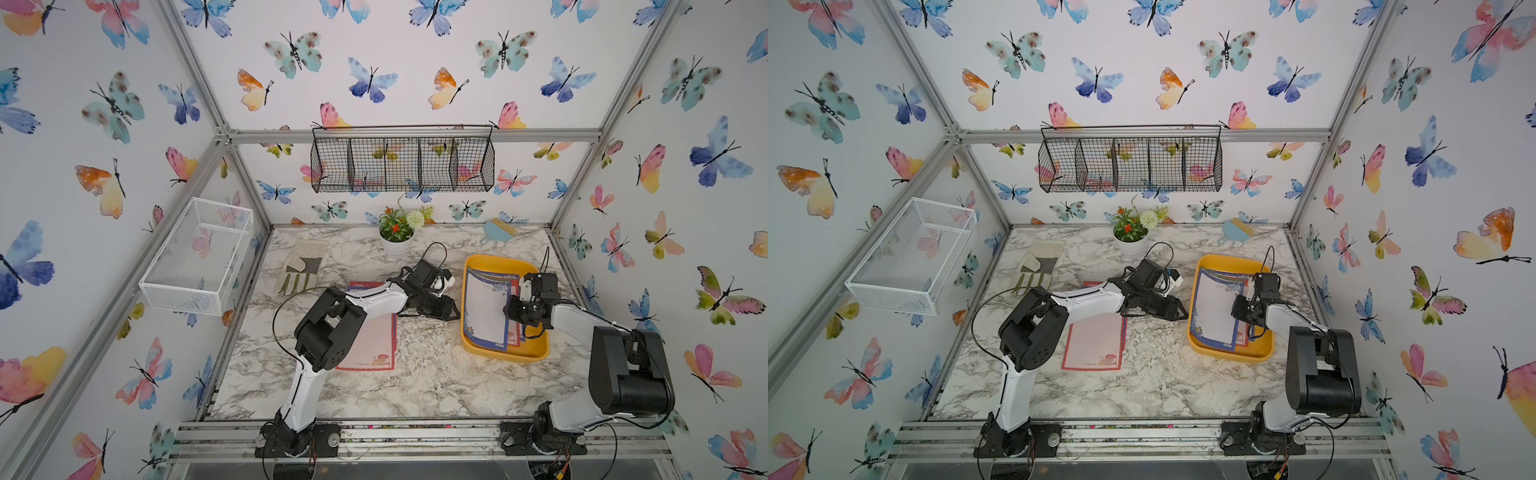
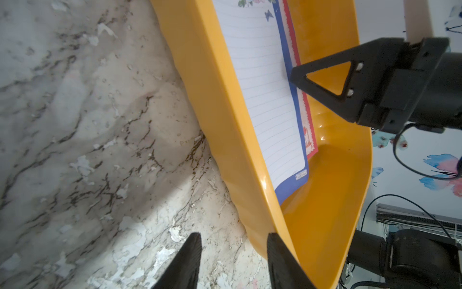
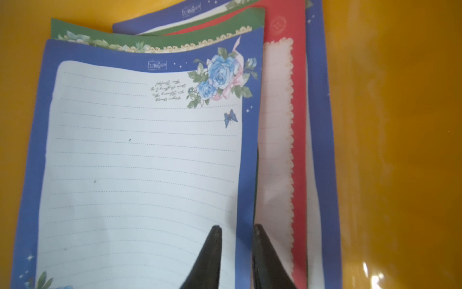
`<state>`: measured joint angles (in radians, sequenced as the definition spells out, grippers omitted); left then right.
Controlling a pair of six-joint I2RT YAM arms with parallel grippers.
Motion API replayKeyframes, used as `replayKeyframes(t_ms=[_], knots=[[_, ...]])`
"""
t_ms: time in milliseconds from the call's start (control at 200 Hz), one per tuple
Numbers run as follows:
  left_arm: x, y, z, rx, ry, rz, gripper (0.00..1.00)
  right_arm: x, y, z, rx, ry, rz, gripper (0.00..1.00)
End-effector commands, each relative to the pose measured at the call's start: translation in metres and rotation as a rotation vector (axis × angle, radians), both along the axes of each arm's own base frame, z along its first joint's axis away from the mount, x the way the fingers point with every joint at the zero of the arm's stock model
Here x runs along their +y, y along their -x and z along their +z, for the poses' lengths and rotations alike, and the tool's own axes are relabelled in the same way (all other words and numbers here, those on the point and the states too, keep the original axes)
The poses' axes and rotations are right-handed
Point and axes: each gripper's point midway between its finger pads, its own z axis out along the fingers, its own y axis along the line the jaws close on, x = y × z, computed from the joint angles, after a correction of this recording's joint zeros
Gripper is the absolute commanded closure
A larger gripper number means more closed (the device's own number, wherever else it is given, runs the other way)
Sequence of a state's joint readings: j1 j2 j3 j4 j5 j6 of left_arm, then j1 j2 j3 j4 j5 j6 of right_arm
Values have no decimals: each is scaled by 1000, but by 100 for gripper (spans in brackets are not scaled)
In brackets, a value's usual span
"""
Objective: Take out the stationery paper from the storage box
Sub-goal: Pick up the stationery paper from the storage box.
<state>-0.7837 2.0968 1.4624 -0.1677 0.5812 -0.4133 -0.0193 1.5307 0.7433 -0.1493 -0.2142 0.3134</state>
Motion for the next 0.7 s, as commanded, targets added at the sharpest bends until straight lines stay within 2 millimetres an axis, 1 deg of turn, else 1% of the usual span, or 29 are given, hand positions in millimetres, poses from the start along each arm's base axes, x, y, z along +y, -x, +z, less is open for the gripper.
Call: replayKeyframes(t_ms=[0,205,335,460,596,691], knots=[[-8,4,5,31,30,-27,54,5,-6,13,-42,-31,12,75],[-9,-2,22,-5,45,-10,49,4,-6,13,-40,-20,18,76],[-10,-8,29,-18,55,4,48,3,-6,13,-39,-18,18,76],[-15,-12,37,-21,73,6,47,3,-6,13,-38,-18,21,76],[-20,-15,41,-17,88,6,47,3,-6,14,-39,-13,25,76],[-24,-16,37,4,92,4,47,4,-6,14,-41,-15,28,76]])
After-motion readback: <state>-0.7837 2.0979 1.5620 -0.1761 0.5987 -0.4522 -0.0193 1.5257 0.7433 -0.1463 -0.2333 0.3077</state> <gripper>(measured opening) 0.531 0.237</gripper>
